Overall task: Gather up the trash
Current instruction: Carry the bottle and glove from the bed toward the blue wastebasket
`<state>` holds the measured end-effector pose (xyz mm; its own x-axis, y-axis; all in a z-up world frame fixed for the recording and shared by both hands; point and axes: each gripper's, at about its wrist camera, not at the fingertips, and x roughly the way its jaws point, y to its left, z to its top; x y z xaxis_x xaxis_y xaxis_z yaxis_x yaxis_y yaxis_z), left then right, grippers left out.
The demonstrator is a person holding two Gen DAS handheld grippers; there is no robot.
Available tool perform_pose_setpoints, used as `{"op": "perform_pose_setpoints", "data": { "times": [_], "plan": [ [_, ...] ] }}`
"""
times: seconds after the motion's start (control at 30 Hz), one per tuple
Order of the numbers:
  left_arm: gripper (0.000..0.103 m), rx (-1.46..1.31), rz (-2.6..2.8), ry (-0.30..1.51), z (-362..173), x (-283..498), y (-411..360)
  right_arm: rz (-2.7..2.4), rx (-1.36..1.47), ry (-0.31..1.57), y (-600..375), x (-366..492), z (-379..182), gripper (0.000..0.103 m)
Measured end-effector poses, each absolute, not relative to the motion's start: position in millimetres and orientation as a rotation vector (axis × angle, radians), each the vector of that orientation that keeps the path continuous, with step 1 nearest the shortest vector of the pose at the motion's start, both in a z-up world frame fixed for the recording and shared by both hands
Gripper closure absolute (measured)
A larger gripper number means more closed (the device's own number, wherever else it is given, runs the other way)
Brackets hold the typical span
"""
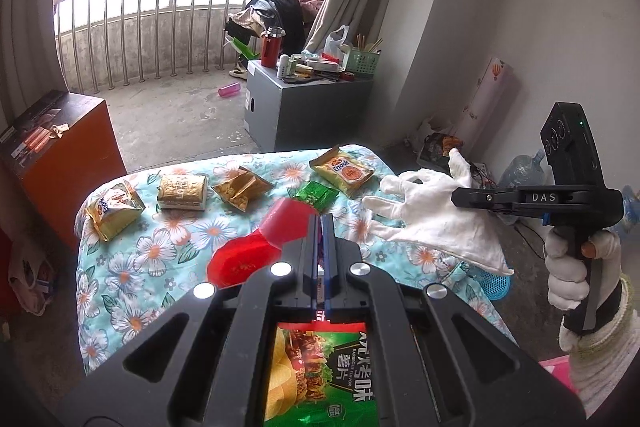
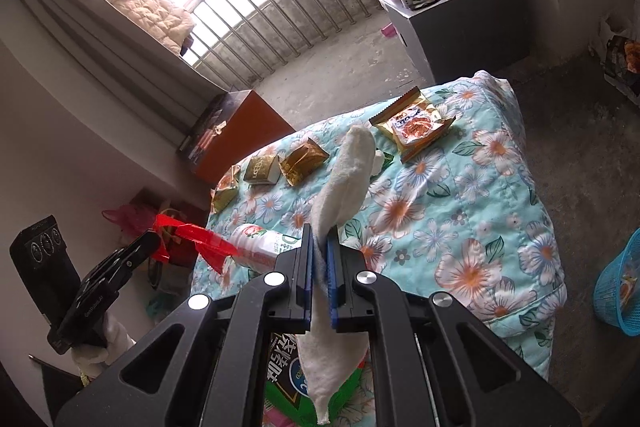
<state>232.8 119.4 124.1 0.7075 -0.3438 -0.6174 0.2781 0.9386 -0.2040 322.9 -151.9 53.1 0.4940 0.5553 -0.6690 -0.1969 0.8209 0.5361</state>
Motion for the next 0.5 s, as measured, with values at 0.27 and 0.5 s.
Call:
{"op": "perform_pose_setpoints", "data": {
  "times": [0.27, 0.5],
  "plan": [
    [0.103, -0.066, -0.405, 0.699, 145, 205, 96, 0.485, 0.475, 0.898, -188, 281, 68, 0.097],
    [0.103, -0.039, -0.480, 0.702, 159, 188, 63, 0.451, 0.512, 0.841, -235, 239, 79, 0.097]
  ]
}}
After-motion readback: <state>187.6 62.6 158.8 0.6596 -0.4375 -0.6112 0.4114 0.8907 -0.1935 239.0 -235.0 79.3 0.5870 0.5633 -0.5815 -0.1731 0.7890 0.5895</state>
